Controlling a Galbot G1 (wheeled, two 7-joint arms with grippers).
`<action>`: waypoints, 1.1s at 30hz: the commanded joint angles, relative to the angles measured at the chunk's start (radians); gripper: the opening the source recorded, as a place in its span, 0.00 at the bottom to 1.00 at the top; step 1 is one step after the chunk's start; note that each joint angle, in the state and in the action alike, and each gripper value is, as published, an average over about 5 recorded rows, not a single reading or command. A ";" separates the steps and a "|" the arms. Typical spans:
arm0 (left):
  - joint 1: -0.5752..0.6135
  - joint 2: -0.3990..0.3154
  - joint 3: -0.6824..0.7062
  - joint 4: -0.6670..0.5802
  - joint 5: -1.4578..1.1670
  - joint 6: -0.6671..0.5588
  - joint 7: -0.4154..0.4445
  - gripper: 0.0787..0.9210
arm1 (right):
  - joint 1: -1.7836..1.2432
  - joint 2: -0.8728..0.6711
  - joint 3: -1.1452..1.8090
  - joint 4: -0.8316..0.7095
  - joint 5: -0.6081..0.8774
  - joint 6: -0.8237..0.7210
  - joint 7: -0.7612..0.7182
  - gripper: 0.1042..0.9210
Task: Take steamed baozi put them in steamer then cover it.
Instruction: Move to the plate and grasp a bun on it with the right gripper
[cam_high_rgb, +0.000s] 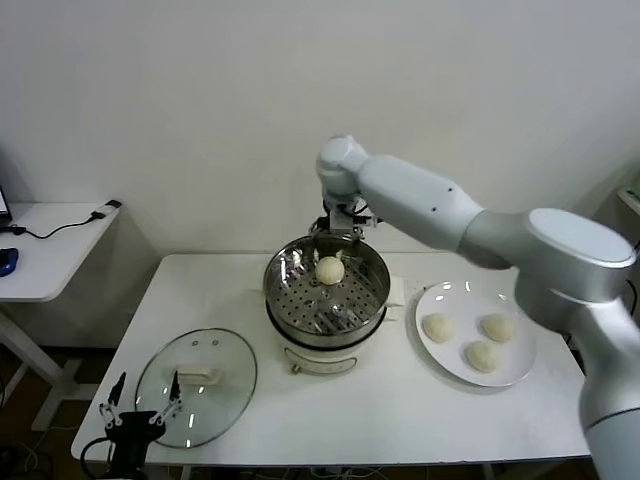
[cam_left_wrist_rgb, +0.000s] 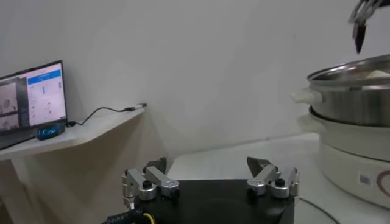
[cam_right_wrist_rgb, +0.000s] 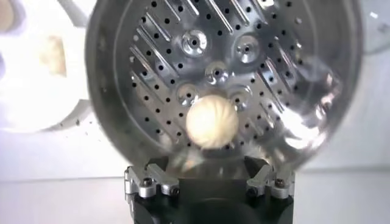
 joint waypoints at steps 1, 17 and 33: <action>0.001 -0.001 0.006 -0.021 0.002 0.007 0.004 0.88 | 0.159 -0.322 -0.233 0.174 0.485 -0.494 0.139 0.88; 0.003 0.003 -0.003 -0.035 -0.005 0.022 0.006 0.88 | -0.239 -0.534 -0.010 0.091 0.577 -0.790 0.044 0.88; 0.017 -0.001 -0.010 -0.054 -0.018 0.032 0.004 0.88 | -0.542 -0.436 0.239 -0.056 0.336 -0.740 0.016 0.88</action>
